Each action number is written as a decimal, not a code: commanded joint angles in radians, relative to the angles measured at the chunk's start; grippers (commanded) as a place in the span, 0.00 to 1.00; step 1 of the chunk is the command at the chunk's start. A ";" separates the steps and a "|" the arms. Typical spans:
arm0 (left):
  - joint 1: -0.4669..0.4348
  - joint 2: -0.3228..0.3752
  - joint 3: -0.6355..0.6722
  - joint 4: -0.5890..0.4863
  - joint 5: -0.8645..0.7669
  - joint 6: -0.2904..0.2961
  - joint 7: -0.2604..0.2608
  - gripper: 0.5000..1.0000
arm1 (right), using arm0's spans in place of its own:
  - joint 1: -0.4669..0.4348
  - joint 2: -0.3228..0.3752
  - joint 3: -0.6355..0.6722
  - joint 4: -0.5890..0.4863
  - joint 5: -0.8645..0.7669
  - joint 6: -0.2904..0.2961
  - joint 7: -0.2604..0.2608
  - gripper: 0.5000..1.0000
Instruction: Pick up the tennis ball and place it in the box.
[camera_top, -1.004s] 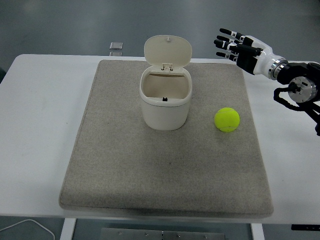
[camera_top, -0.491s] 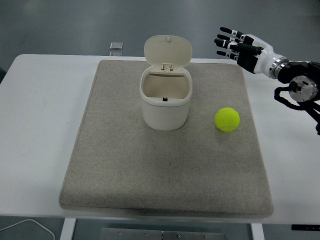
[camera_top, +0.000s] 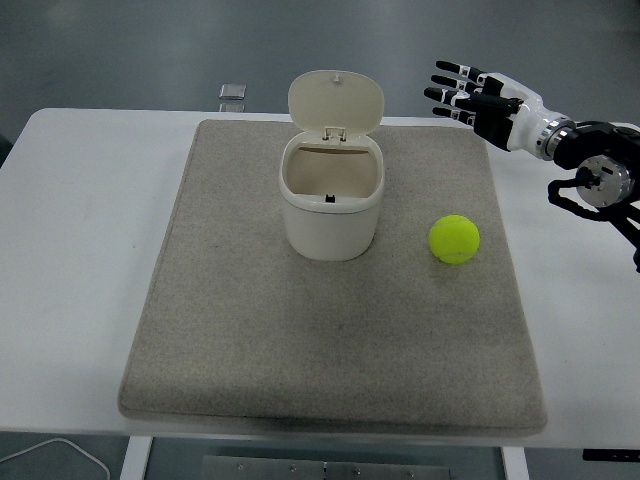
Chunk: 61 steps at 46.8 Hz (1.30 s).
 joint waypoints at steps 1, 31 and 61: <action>0.000 0.000 0.000 0.000 0.000 -0.001 0.002 0.98 | 0.000 -0.010 -0.001 0.000 -0.002 0.001 0.000 0.86; 0.000 0.000 0.000 0.000 0.000 -0.001 0.000 0.98 | -0.003 -0.103 0.056 0.138 -0.397 0.009 0.002 0.86; 0.000 0.000 0.000 0.000 0.000 0.000 0.000 0.98 | -0.037 -0.254 0.054 0.252 -0.839 0.149 0.189 0.86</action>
